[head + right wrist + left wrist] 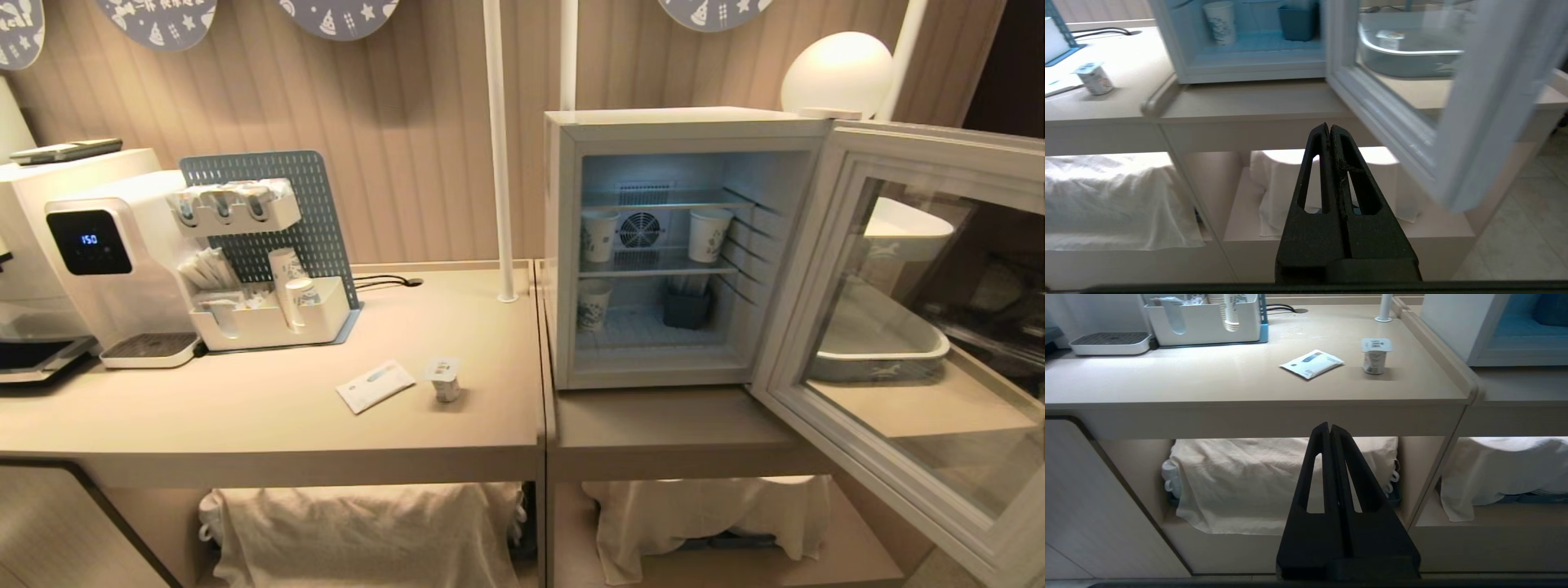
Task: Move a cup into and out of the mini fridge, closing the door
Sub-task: Close the freezer door
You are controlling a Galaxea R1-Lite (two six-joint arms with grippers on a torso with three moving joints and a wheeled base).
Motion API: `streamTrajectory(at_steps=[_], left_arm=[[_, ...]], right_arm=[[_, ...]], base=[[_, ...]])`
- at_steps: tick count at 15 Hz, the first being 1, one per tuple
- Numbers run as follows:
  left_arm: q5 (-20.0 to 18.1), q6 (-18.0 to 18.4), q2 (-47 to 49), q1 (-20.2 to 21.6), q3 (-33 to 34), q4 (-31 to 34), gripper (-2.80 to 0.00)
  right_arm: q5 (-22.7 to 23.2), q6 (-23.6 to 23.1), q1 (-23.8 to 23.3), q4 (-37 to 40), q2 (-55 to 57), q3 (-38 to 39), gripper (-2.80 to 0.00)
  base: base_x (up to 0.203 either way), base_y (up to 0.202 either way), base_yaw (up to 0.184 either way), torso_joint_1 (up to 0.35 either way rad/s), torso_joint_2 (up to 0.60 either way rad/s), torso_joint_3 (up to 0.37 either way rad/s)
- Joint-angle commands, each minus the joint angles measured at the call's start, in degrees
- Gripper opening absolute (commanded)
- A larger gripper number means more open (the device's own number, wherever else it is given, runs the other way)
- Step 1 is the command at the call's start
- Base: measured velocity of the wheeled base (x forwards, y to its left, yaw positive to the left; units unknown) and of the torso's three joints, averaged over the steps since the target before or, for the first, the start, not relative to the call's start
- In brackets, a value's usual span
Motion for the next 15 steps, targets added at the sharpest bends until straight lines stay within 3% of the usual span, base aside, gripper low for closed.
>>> streamTrajectory(at_steps=[1,15], left_arm=[[0.0,0.0,0.1,0.0,0.0,0.1,-2.8],[0.0,0.0,0.1,0.0,0.0,0.0,-2.8]], right_arm=[[0.0,0.0,0.0,0.0,0.1,0.0,-2.8],[0.0,0.0,-0.1,0.0,0.1,0.0,-2.8]], base=[[0.0,-0.198,0.001,0.002,0.0,0.0],[0.0,-0.193,-0.001,0.003,0.0,0.003]])
